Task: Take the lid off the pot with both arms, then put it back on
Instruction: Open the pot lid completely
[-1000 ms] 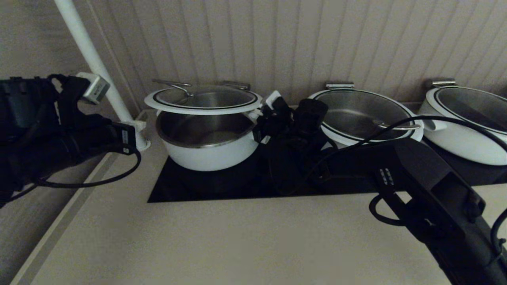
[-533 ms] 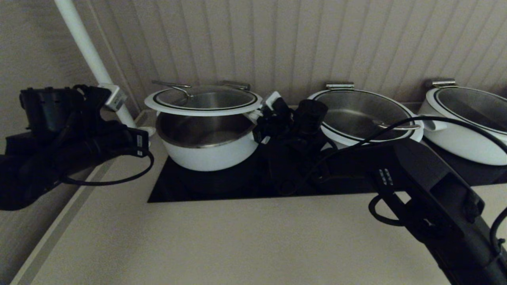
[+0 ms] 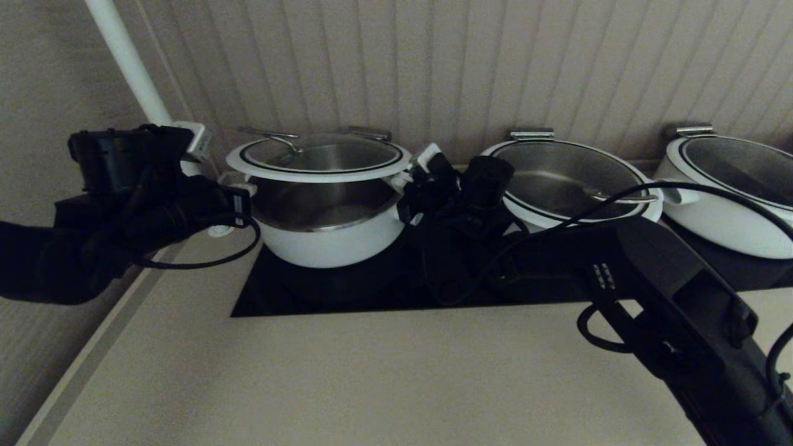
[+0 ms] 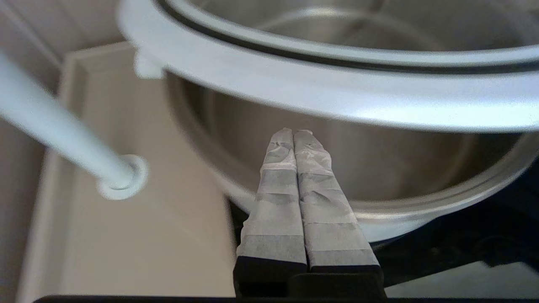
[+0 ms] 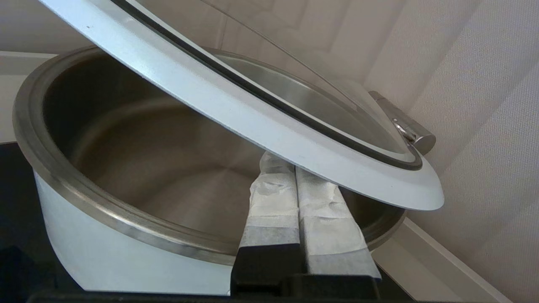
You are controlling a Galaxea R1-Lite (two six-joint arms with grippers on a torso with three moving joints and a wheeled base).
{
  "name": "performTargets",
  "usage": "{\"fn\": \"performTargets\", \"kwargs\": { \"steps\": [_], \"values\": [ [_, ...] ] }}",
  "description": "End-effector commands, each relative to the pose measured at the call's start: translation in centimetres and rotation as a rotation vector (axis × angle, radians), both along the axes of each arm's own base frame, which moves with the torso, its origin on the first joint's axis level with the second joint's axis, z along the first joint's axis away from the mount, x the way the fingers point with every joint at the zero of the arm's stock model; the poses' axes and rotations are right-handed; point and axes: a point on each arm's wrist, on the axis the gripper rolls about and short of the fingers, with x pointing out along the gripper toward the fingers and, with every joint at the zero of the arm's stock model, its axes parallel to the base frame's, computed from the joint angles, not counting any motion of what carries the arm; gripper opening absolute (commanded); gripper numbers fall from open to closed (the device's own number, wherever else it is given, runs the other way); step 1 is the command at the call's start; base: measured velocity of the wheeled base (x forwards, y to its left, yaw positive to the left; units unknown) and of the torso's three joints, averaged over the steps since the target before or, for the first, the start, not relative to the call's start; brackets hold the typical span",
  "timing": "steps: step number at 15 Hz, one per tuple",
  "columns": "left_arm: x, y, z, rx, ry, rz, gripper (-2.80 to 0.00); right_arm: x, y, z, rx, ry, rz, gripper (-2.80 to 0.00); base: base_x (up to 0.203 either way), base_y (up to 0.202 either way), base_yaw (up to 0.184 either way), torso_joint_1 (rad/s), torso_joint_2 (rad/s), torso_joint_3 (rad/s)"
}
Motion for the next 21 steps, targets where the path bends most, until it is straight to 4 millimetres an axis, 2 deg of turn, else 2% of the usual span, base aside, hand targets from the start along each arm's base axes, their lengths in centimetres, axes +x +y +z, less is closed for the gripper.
{"fn": "performTargets", "kwargs": {
  "steps": [1,6,14,21],
  "values": [
    [0.3,-0.7,-0.3,-0.014,0.009,0.0,-2.8,0.0,0.1,-0.2,-0.002,-0.002,0.003,-2.8,0.0,0.0,0.0,0.0,0.0,0.0],
    [0.9,-1.3,-0.4,-0.034,-0.034,0.018,-2.8,0.1,0.1,-0.4,-0.004,0.0,0.003,-2.8,0.0,0.0,0.0,0.0,0.0,0.0],
    [0.6,-1.3,-0.3,-0.076,-0.031,0.058,-2.8,0.1,0.1,-0.4,-0.005,0.001,0.002,-2.8,0.0,0.0,0.0,0.0,0.0,0.0],
    [0.2,-2.7,0.3,-0.082,-0.047,0.014,-2.8,0.1,0.1,-0.2,-0.001,-0.004,0.003,-2.8,0.0,0.0,0.0,0.0,0.0,0.0]
  ]
}}
